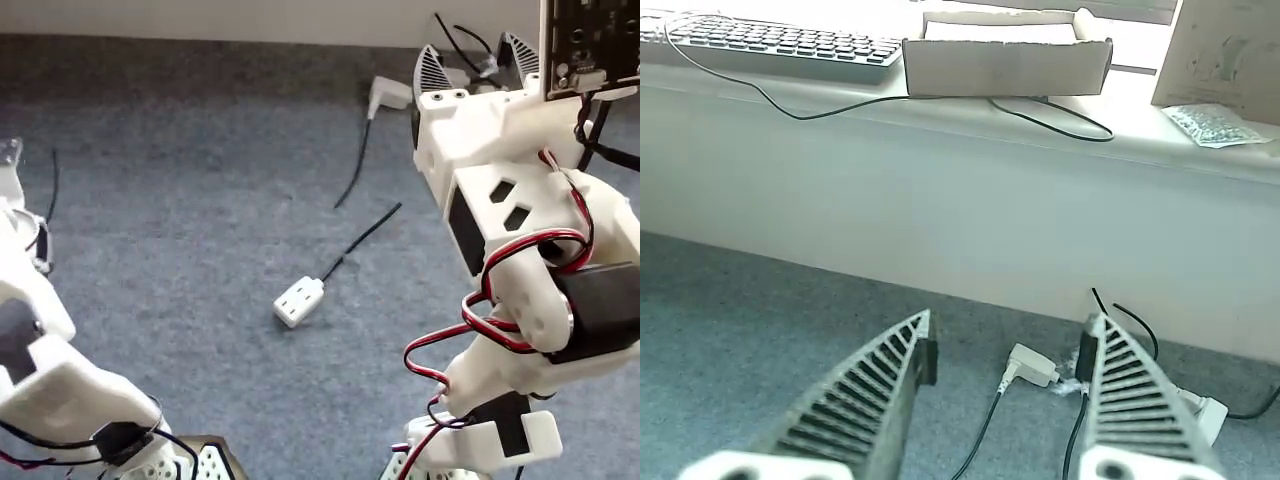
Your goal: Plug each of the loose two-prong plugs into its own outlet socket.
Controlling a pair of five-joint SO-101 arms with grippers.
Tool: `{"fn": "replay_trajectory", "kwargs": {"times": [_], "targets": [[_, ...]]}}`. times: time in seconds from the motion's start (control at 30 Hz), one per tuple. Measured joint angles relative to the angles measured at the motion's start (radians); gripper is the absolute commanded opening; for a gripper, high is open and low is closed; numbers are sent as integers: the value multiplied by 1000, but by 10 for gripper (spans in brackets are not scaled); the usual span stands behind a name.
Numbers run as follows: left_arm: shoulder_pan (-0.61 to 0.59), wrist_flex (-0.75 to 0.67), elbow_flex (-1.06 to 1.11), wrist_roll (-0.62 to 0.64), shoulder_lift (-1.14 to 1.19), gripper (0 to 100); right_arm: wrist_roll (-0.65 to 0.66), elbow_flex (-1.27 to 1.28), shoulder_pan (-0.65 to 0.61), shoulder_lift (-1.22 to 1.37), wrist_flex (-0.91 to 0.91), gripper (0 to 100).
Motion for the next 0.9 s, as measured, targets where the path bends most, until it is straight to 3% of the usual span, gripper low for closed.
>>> {"fn": "replay_trajectory", "kwargs": {"times": [0.1, 0.2, 0.57, 0.9], "targets": [[-58, -44, -49, -129, 149, 72, 0, 0, -12, 0, 0, 230], [-100, 5, -176, -199, 269, 143, 0, 0, -55, 0, 0, 230], [-143, 542, -663, -315, 413, 160, 0, 0, -84, 0, 2, 230], [-141, 559, -655, -315, 416, 158, 0, 0, -121, 0, 3, 230]]}}
